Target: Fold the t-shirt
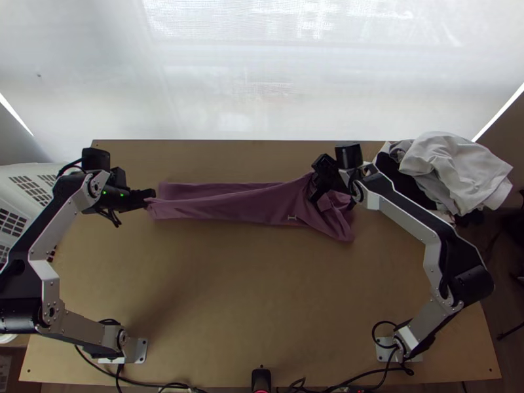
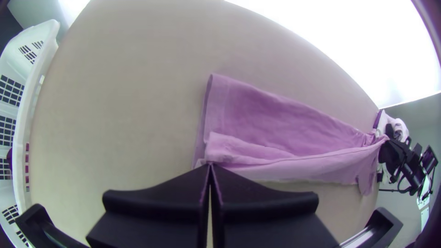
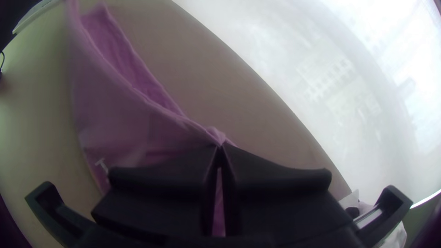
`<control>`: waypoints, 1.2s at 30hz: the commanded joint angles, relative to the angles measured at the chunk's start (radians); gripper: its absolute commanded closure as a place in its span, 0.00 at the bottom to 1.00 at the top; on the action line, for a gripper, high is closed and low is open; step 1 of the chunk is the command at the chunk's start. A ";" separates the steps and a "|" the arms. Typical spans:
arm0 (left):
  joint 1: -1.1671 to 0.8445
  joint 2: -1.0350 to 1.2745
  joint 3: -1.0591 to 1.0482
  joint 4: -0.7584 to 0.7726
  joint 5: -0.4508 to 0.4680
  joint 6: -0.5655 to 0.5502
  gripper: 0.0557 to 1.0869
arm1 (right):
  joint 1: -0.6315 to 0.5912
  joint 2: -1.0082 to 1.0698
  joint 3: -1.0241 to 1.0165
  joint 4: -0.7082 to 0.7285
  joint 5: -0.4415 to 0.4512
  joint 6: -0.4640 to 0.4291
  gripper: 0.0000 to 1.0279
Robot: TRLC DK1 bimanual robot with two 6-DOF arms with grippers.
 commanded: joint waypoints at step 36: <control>-0.059 0.413 0.342 -0.004 -0.017 -0.044 0.18 | -0.067 0.326 0.284 -0.043 -0.001 -0.075 0.97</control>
